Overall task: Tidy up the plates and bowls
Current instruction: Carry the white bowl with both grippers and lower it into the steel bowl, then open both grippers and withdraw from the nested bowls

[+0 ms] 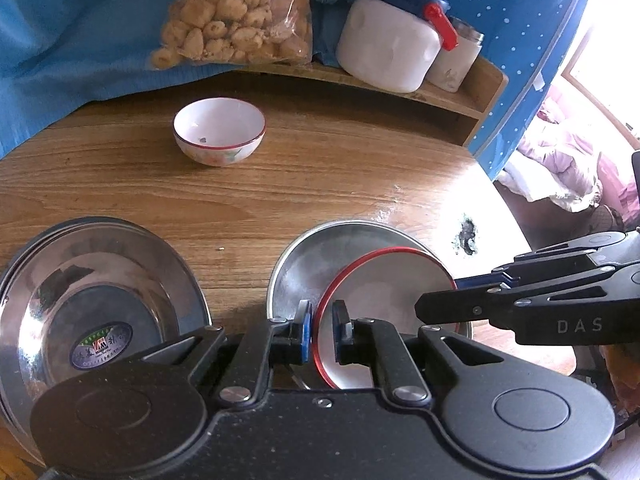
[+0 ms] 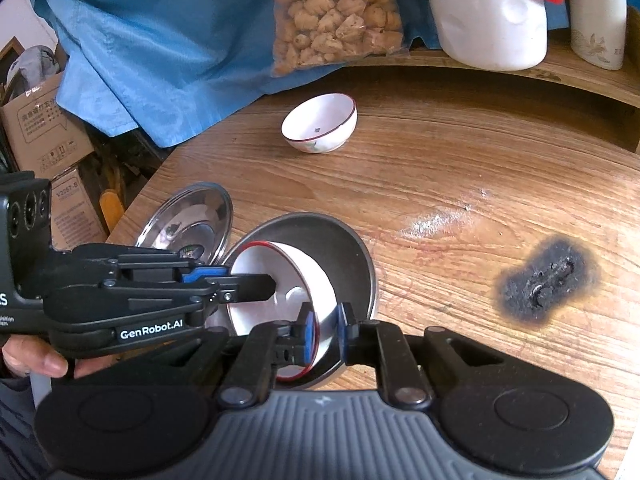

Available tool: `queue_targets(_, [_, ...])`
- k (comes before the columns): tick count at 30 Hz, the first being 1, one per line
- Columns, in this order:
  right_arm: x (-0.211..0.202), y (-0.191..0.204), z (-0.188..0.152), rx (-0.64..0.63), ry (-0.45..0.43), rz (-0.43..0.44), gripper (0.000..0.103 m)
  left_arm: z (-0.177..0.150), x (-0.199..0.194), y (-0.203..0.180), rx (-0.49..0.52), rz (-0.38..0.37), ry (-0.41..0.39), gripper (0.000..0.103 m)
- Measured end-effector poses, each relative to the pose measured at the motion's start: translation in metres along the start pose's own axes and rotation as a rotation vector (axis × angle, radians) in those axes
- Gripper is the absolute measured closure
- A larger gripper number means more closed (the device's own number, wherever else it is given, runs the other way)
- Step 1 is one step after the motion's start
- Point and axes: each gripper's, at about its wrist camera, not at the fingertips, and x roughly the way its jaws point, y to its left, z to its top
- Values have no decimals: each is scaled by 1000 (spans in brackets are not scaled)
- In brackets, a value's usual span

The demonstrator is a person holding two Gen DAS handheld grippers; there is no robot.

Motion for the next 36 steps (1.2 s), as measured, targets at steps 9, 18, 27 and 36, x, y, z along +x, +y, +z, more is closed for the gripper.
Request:
queue_targets(9, [5, -3, 3, -32, -16, 12, 89, 6, 0, 3, -8, -17, -4, 89])
queue_targets(18, [2, -3, 6, -54, -36, 10, 78, 9, -4, 8, -33, -26, -25, 84])
queue_targets(27, [-15, 2, 6, -92, -71, 2, 71, 14, -23, 12, -49, -61, -102, 79])
queue_targets(36, [-34, 5, 10, -128, -153, -1, 41, 34, -28, 23, -79, 14, -191, 36])
